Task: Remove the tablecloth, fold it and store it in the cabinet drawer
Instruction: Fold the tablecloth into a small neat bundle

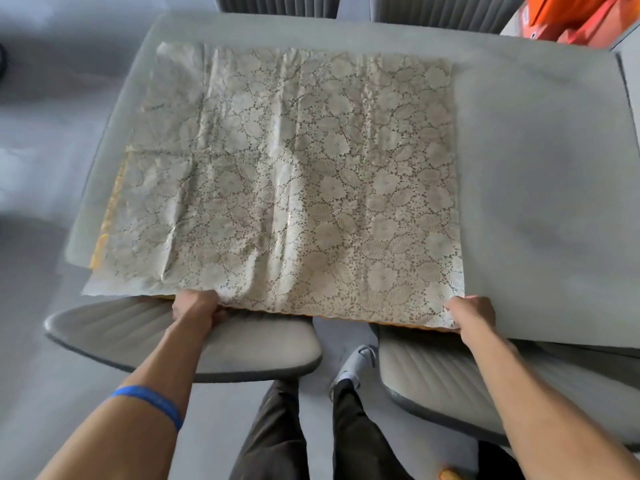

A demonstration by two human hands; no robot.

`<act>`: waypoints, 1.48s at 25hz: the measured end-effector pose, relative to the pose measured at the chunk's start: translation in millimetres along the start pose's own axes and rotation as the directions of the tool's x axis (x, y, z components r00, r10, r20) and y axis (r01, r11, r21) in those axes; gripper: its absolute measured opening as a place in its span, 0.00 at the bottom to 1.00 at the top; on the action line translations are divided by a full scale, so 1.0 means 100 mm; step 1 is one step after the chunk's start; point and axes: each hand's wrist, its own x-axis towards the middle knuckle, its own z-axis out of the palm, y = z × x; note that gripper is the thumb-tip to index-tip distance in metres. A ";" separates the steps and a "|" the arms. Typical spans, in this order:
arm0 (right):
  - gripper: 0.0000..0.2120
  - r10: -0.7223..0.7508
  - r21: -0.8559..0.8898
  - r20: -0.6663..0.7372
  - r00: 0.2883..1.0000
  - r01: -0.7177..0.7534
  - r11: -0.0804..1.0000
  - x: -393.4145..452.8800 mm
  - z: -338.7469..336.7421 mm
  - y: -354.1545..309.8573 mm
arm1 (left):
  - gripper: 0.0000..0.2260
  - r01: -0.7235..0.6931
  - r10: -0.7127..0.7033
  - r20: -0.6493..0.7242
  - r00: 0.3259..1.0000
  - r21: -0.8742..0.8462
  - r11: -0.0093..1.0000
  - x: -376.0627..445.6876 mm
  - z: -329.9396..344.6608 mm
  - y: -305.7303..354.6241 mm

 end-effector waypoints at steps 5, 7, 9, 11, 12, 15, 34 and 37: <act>0.07 -0.020 -0.140 0.012 1.000 0.021 0.990 -0.07 0.05 -0.03 | 0.05 0.003 0.002 -0.053 0.999 0.090 0.996 -0.13 -0.14 0.00; 0.08 -0.045 -0.191 -0.004 0.999 0.044 0.981 -0.09 0.05 0.02 | 0.08 -0.096 0.130 -0.127 0.983 0.242 0.965 -0.30 -0.19 0.00; 0.15 -0.109 -0.216 -0.056 0.993 0.094 0.972 -0.14 0.08 0.09 | 0.06 -0.395 0.461 -0.095 0.882 0.382 0.835 -0.53 -0.12 0.01; 0.24 -0.167 -0.246 -0.064 0.984 0.147 0.958 -0.23 0.14 0.12 | 0.11 -0.728 0.754 0.169 0.635 0.459 0.510 -0.79 0.07 0.00; 0.25 -0.177 -0.266 -0.051 0.983 0.158 0.951 -0.26 0.16 0.10 | 0.17 -0.820 0.778 0.350 0.522 0.457 0.345 -0.88 0.19 0.01; 0.17 -0.145 -0.273 0.011 0.989 0.142 0.951 -0.22 0.15 0.04 | 0.25 -0.825 0.616 0.606 0.504 0.548 0.136 -1.01 0.50 0.08; 0.20 -0.830 0.114 0.139 0.541 0.823 0.556 -2.57 0.82 -1.24 | 0.30 -0.877 0.833 0.336 0.440 0.360 0.318 -0.91 -0.67 0.34; 0.19 -0.858 0.105 0.120 0.500 0.853 0.511 -3.16 1.21 -1.39 | 0.30 -0.907 0.878 0.271 0.394 0.269 0.324 -0.44 -1.27 0.39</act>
